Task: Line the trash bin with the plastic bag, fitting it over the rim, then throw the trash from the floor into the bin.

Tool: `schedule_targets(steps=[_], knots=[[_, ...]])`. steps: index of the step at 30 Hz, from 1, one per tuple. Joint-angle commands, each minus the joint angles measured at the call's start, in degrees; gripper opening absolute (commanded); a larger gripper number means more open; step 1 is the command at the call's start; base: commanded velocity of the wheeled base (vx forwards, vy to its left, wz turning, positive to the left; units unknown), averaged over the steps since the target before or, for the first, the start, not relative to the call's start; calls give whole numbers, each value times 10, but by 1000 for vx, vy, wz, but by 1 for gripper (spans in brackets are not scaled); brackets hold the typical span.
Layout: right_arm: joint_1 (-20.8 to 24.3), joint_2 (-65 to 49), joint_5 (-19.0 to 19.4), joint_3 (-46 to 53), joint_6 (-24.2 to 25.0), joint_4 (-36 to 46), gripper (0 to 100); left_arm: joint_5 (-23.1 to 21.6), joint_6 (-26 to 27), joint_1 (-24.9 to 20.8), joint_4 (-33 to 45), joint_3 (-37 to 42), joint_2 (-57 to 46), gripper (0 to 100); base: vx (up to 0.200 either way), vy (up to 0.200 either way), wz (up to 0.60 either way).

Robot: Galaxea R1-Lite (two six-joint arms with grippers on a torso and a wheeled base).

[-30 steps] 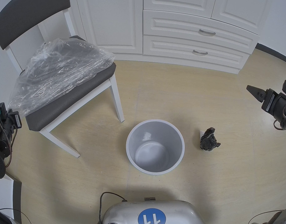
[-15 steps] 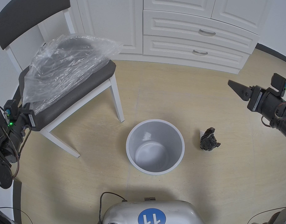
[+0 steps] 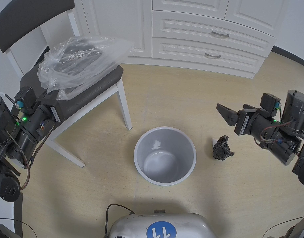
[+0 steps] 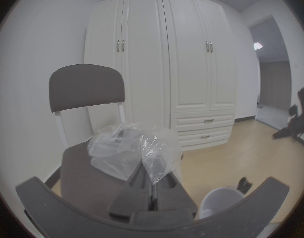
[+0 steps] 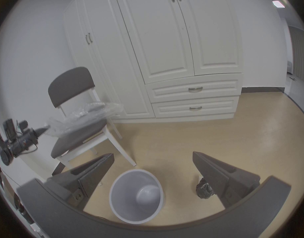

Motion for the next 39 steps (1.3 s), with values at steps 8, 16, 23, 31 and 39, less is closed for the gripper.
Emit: schedule_targets(steps=[8,16,23,31,39], knots=[[54,49,-27,32,-2,-71,100,-3,-21,-84,-1,11,-35,0,0,0,0],[69,71,-29,35,0,-94,100,-2,-21,-135,-1,28,-79,0,0,0,0],[95,103,-78,31,3,-101,100,1,-22,-186,-2,28,-92,0,0,0,0],[109,119,-82,32,4,-102,100,4,-22,-216,-1,35,-107,0,0,0,0],[109,111,-83,34,5,-102,100,4,-21,-254,4,43,-137,0,0,0,0]])
